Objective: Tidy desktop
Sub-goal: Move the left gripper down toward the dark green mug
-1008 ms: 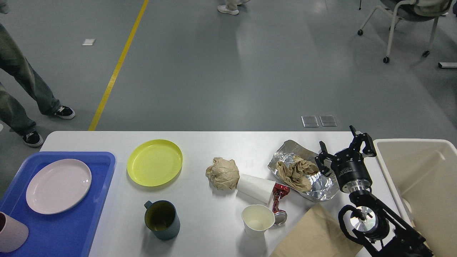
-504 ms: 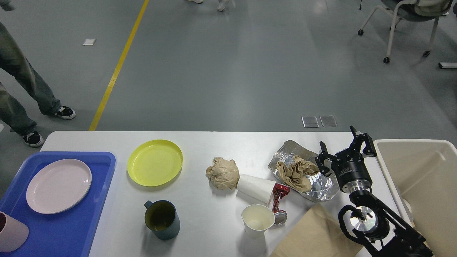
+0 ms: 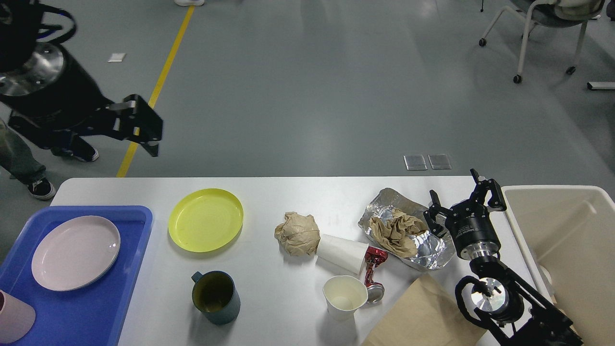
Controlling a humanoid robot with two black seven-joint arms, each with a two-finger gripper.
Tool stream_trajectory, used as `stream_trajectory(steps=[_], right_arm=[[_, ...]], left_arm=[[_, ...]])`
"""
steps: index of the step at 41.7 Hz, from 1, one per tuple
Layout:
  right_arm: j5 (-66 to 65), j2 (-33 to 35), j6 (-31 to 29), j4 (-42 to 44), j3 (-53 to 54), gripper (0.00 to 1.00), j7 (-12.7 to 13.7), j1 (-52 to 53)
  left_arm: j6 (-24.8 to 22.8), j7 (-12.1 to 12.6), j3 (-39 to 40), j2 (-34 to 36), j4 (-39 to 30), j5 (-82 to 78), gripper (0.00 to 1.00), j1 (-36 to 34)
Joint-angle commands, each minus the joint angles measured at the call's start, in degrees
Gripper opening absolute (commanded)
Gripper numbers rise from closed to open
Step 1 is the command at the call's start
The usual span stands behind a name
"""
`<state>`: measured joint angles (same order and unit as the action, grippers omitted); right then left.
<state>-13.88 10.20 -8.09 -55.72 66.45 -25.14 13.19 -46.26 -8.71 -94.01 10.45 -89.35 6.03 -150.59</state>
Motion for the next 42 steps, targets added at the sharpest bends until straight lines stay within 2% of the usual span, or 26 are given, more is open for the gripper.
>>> stream_trajectory(steps=[1,5,12,18,21,23,26,33,42], right_arm=[[0.0,0.0,0.0,0.0,0.0,1.00,0.0,0.0],[0.0,0.0,0.0,0.0,0.0,1.00,-0.1,0.0],[0.0,0.0,0.0,0.0,0.0,1.00,0.0,0.0],[0.0,0.0,0.0,0.0,0.0,1.00,0.0,0.0],[0.0,0.0,0.0,0.0,0.0,1.00,0.0,0.0],[0.0,0.0,0.0,0.0,0.0,1.00,0.0,0.0],[0.0,0.0,0.0,0.0,0.0,1.00,0.0,0.0],[0.0,0.0,0.0,0.0,0.0,1.00,0.0,0.0],[0.0,0.0,0.0,0.0,0.0,1.00,0.0,0.0]], left_arm=[[0.0,0.0,4.9,-3.1,-4.4,4.8,0.95,-5.1],[0.0,-0.1,7.9,-3.2,-7.1,7.0,0.94,-6.6],[0.4,-0.1,9.3,-3.4,-7.3,7.6,0.94,-5.7],[1.2,1.3,9.1,-3.8,-7.2,6.5,0.95,-4.4],[2.4,2.9,9.1,-3.9,-7.2,6.1,0.95,-3.7],[3.7,5.2,9.1,-3.7,-7.1,5.9,0.95,-2.9],[3.4,6.9,9.3,-3.6,-7.1,5.8,0.95,-2.0],[4.2,6.2,9.5,-3.4,-6.8,6.0,0.96,3.5],[9.2,5.9,11.5,-3.8,-5.6,8.1,0.95,13.4]])
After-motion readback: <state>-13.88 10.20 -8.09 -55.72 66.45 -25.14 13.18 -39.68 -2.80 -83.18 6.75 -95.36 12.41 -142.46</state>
